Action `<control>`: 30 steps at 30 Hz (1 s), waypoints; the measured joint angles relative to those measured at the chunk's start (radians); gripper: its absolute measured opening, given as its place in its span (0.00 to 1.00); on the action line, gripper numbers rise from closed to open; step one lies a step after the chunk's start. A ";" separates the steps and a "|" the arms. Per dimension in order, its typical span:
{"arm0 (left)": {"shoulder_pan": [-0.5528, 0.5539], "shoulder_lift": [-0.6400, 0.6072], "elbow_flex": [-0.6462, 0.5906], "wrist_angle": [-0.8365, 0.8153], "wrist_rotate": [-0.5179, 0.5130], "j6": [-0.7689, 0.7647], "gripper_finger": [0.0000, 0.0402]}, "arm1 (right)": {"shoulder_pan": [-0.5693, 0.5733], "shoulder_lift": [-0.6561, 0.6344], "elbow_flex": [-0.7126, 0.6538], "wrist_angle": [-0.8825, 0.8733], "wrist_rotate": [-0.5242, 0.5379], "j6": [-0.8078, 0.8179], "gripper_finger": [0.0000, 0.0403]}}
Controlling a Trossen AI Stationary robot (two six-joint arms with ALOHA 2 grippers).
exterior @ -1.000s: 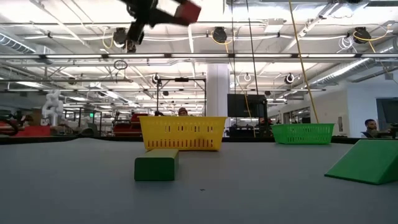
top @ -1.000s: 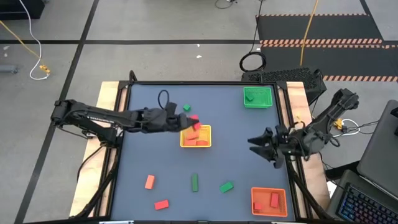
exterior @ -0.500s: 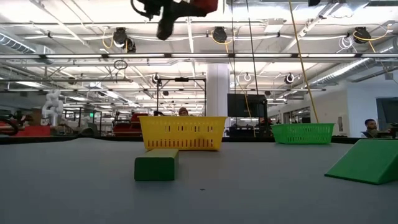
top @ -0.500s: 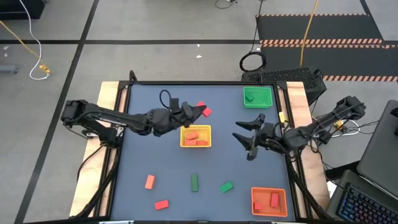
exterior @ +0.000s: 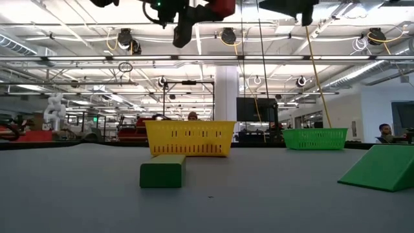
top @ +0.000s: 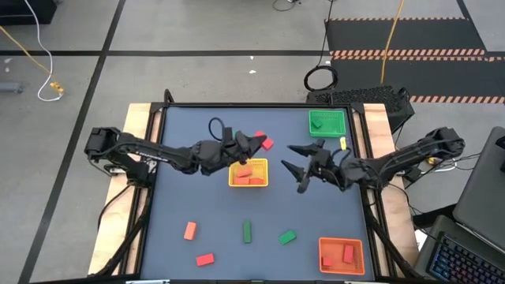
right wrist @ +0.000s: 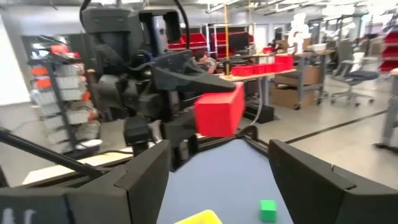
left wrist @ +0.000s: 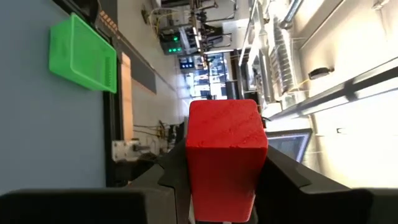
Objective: Sort & place blocks by color
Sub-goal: Put the red block into the orange basket
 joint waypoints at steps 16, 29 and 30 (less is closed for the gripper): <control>0.006 0.000 0.000 -0.010 0.001 -0.012 0.33 | -0.125 0.147 0.000 0.200 -0.120 0.089 0.70; 0.010 0.092 0.000 0.101 0.001 -0.067 0.33 | -0.149 0.208 0.000 0.284 -0.184 0.087 0.70; 0.010 0.110 0.001 0.128 0.001 -0.072 0.33 | -0.151 0.210 0.000 0.287 -0.184 0.087 0.70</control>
